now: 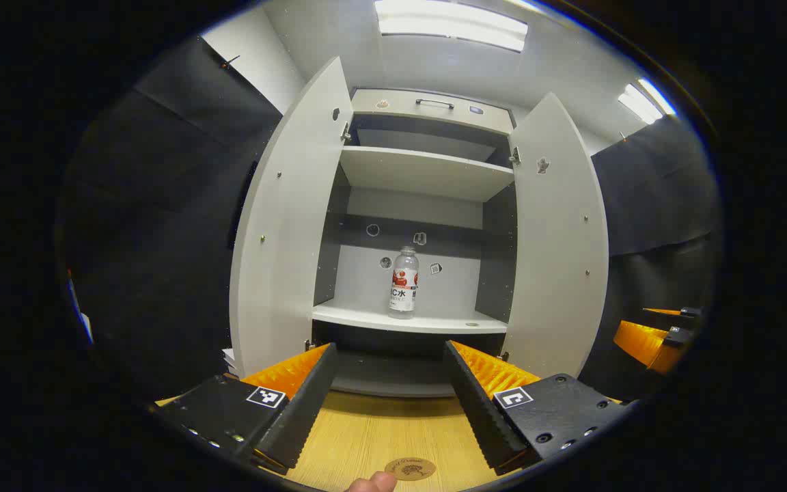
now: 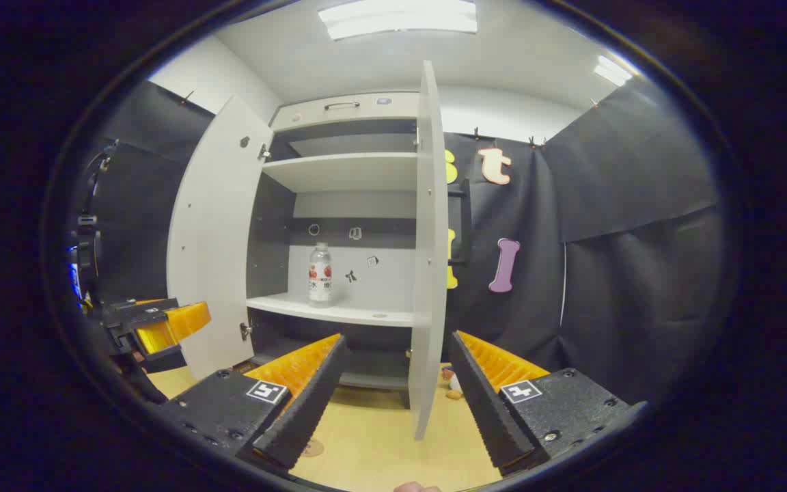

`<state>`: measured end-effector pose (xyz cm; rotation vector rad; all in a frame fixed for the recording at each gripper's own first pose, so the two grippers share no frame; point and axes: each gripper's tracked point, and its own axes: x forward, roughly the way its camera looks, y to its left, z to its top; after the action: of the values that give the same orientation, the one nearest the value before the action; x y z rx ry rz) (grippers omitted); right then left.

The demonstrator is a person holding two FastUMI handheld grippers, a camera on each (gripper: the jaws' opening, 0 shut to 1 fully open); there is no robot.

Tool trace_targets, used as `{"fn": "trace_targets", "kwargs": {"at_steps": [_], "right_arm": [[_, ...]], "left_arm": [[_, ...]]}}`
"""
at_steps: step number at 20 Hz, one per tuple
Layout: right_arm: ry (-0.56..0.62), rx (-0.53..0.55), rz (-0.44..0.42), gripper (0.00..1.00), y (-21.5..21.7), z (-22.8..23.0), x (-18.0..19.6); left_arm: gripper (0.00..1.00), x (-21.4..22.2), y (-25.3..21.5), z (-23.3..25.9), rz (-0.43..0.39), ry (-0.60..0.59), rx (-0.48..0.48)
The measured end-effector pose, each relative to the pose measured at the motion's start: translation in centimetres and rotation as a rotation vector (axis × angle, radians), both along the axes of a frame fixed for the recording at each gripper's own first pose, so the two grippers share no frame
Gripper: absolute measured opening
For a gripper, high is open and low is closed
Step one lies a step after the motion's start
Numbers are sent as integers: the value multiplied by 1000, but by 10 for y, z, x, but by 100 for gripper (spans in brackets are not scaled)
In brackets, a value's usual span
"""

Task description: Grasp the bottle in the cabinet with the left hand and place it on the coaster, then close the right door with the right hand and the left door with the left hand.

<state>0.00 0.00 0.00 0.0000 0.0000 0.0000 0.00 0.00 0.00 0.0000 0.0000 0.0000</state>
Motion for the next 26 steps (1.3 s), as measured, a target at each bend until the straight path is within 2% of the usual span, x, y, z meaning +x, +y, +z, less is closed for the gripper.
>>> {"fn": "trace_targets", "kwargs": {"at_steps": [4,6,11,12,13,14,16,17,18,20,21,23,25,26], "right_arm": [[14,5,38,99,15,-1,6],[14,11,46,98,20,-1,6],[14,34,56,99,29,4,6],[4,47,59,99,31,9,7],[-8,55,63,99,33,14,6],[-17,55,66,98,34,17,6],[-17,32,62,99,31,17,5],[-14,21,57,98,29,15,4],[-10,16,53,98,27,13,2],[8,23,48,99,24,8,0],[19,29,47,99,23,5,-1],[35,38,45,99,21,2,-3],[43,32,35,99,18,1,-5],[46,25,28,98,16,1,-6]], "left_arm": [[94,-5,1,0,-25,8,11],[99,-7,5,2,-21,1,13],[99,-9,11,2,-4,8,10],[95,-9,11,1,-4,13,13],[95,-9,11,0,-4,16,14],[99,-9,9,1,-8,17,14],[99,-10,7,0,-15,18,18],[95,-10,7,0,-14,19,21],[99,-10,8,0,-12,18,23],[99,-9,8,2,-13,15,27],[95,-7,8,3,-14,15,31],[95,4,5,6,-32,17,42],[95,20,-2,13,-67,7,53],[99,30,-5,18,-80,-3,62]]}}
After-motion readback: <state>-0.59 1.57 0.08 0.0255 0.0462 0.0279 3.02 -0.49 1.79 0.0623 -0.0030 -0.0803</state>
